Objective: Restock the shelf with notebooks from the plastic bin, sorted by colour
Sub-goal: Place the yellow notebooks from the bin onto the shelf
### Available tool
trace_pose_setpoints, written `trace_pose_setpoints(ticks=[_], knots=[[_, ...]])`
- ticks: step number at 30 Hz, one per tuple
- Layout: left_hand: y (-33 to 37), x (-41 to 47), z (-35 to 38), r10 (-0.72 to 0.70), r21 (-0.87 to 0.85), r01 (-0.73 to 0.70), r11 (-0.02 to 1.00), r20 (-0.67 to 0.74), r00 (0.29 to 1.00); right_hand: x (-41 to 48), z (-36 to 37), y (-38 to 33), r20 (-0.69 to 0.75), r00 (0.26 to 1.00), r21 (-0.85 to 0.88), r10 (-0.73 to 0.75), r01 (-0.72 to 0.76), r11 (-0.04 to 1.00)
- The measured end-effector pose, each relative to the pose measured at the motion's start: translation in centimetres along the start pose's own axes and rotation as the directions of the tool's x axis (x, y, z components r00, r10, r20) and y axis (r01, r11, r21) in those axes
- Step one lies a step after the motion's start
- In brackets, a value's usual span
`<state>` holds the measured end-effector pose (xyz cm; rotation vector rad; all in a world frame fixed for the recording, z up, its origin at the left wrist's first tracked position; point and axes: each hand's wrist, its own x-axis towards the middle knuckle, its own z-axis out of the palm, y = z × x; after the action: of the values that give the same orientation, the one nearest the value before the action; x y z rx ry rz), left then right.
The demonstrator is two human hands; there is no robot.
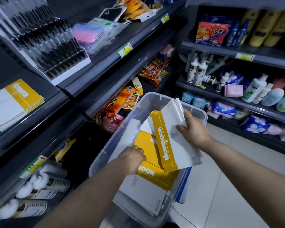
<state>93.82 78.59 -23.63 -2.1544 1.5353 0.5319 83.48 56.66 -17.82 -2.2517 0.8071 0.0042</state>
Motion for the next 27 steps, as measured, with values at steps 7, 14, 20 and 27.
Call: trace_pose_setpoints(ticks=[7,14,20,27], knots=[[-3.5,-3.3,-3.6,-0.14,-0.235,0.137,0.962,0.002,0.99,-0.5,-1.3,-0.9,-0.156,0.988,0.18,0.006,0.022,0.983],[-9.4,-11.8,-7.1,-0.733,-0.652,0.501,0.569,-0.126,0.669,0.6,-1.9,-4.1,-0.223,0.973,0.579,0.062,0.081,0.811],[-8.8,-17.8,-6.1,-0.934,-0.924,0.344,0.166,-0.036,0.355,-1.7,1.0,-8.5,0.005,0.975,0.587,-0.224,0.179,0.79],[-6.5,-26.9,-1.7,-0.995,-0.931,0.364,0.025,0.014,0.103,-6.0,5.7,-14.7,0.147,0.92,0.408,-0.363,0.278,0.87]])
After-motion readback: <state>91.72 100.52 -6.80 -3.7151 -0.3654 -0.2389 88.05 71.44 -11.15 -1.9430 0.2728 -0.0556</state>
